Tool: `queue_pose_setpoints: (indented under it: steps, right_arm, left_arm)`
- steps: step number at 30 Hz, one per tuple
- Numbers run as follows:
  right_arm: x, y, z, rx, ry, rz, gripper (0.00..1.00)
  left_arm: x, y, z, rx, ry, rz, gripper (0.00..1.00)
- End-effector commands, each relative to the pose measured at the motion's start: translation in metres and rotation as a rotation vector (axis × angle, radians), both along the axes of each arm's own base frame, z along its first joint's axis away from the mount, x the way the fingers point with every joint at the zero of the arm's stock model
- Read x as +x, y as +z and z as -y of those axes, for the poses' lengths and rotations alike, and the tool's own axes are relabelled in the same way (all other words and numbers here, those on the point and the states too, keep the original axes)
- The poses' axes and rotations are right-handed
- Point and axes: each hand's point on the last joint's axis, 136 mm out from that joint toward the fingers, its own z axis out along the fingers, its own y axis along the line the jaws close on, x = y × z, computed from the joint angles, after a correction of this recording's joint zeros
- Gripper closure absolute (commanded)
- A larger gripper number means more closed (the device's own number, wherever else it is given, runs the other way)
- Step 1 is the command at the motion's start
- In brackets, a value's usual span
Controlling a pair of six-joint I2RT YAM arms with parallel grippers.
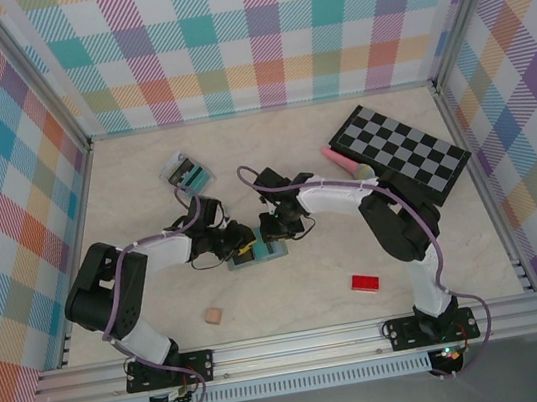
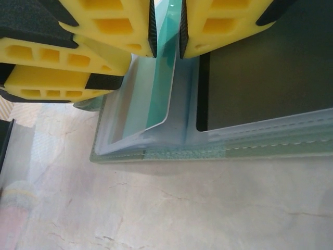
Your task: Take the credit cards out of the card holder
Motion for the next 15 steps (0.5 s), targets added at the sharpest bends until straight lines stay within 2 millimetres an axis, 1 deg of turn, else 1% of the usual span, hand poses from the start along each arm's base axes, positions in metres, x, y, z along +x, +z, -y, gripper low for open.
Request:
queue_pose_setpoints:
  steps: [1,4,10,15]
  right_arm:
    - [-0.009,-0.015,0.01,-0.065,-0.017,-0.056,0.73]
    - [-0.008,-0.015,0.011,-0.066,-0.018,-0.057,0.74]
    - [-0.007,-0.013,0.014,-0.074,-0.021,-0.048,0.73]
    - [-0.007,-0.012,0.017,-0.079,-0.027,-0.043,0.73]
  left_arm:
    - [0.008,0.017,0.007,-0.04,-0.048,0.082,0.82]
    - [0.007,0.018,0.005,-0.024,-0.051,0.095,0.86]
    - [0.005,0.014,-0.001,0.009,-0.046,0.094,0.96]
    - [0.002,0.012,-0.009,0.047,-0.046,0.091,0.98]
